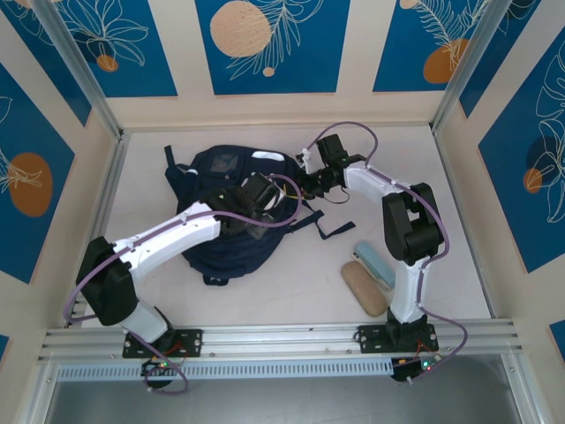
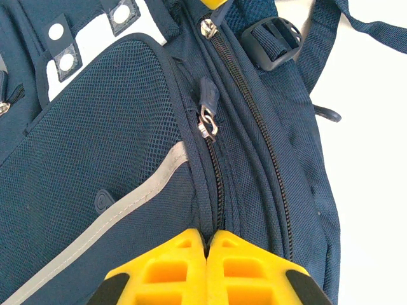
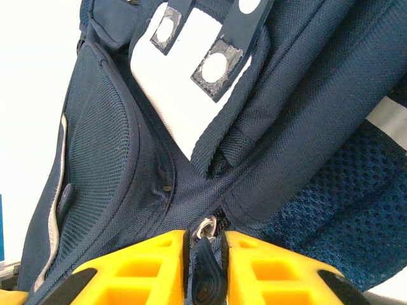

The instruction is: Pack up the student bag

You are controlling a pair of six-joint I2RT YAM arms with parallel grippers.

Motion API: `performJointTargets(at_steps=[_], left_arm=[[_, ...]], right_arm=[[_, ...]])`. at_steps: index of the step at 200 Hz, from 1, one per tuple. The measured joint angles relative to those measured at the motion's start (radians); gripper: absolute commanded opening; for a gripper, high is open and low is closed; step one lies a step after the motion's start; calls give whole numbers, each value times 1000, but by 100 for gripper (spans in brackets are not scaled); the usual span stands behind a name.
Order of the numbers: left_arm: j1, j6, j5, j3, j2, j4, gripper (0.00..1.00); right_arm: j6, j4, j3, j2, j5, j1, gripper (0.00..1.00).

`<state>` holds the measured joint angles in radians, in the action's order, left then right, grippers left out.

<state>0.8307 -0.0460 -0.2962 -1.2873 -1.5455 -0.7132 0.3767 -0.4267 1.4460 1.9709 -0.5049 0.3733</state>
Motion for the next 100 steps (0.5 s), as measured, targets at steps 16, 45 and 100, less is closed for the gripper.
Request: performJointTargets(at_steps=[16,45,100], left_arm=[[0,0,0,0,0,0,0],[0,0,0,0,0,0,0],[0,0,0,0,0,3,0]], right_arm=[[1,0,0,0,-2,0,21],[4,1,-1,0,-4,0,19],[18,27,-24,-7,-1,0,0]])
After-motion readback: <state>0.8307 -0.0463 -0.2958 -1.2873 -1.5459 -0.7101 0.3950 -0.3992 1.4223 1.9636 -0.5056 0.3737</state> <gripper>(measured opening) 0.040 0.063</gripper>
